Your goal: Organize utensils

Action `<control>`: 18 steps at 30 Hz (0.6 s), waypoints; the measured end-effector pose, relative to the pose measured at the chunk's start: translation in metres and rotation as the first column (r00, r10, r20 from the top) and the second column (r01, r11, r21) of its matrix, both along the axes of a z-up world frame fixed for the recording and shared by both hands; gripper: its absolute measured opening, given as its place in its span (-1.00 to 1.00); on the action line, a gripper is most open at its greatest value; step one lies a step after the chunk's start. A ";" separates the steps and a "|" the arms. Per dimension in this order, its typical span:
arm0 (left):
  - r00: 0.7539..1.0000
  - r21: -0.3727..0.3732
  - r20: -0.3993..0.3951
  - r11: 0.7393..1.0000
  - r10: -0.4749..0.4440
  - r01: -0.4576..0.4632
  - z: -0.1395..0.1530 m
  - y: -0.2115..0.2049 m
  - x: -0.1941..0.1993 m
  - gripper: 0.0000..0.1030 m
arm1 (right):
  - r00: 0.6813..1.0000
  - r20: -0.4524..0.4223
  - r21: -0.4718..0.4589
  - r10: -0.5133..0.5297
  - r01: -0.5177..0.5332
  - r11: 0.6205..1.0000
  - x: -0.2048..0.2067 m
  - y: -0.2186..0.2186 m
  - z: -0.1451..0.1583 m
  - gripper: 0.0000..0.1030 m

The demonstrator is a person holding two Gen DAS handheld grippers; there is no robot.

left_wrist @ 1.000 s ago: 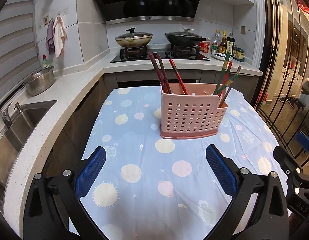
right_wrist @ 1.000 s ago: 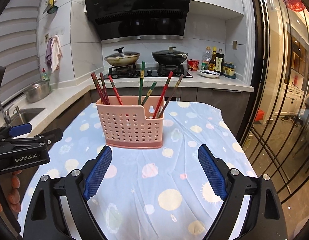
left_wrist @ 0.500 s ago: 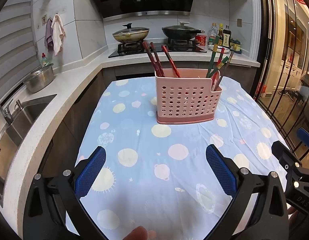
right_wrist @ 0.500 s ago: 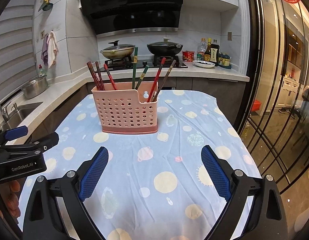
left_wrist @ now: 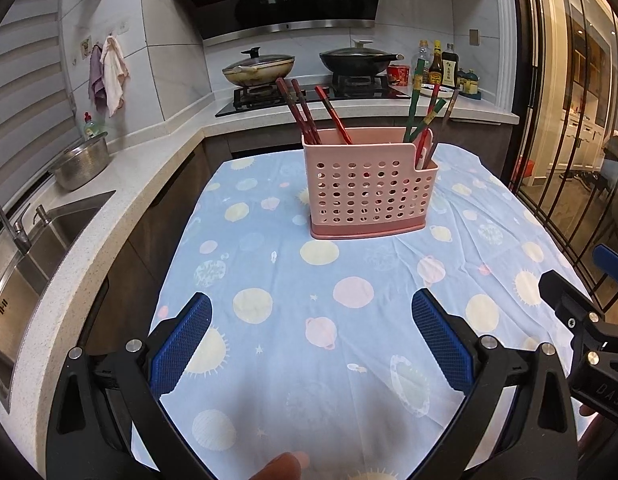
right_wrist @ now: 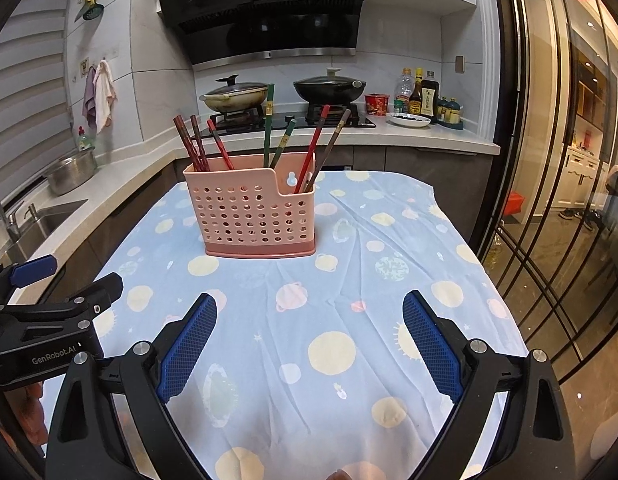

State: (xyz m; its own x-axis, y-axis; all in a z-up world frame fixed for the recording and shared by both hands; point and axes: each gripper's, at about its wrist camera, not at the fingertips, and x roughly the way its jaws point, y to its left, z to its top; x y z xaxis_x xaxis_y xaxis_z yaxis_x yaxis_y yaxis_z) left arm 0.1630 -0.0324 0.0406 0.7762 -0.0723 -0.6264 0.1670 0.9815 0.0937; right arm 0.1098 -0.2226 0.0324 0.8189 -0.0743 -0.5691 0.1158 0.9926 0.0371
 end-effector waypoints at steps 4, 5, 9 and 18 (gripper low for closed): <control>1.000 0.002 -0.003 1.000 0.003 -0.003 -0.002 0.000 -0.001 0.86 | 1.000 -0.007 0.005 0.001 -0.001 1.000 -0.001 0.000 -0.001 0.76; 1.000 0.003 -0.004 1.000 0.004 -0.004 -0.002 0.000 -0.002 0.86 | 1.000 -0.011 0.015 0.003 -0.003 1.000 0.000 0.000 -0.002 0.76; 1.000 0.001 -0.006 1.000 0.006 -0.006 -0.003 0.000 -0.002 0.86 | 1.000 -0.013 0.034 0.000 0.001 0.999 -0.001 -0.002 -0.004 0.76; 1.000 -0.005 -0.010 1.000 0.006 -0.006 -0.005 0.002 -0.003 0.86 | 1.000 -0.009 0.017 -0.004 0.004 1.000 -0.001 0.001 -0.003 0.87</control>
State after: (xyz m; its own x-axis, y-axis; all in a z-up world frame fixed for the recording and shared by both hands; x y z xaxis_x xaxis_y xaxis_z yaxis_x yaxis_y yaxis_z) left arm 0.1596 -0.0305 0.0360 0.7704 -0.0708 -0.6336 0.1618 0.9830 0.0869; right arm 0.1085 -0.2219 0.0295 0.8134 -0.0677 -0.5778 0.1199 0.9914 0.0526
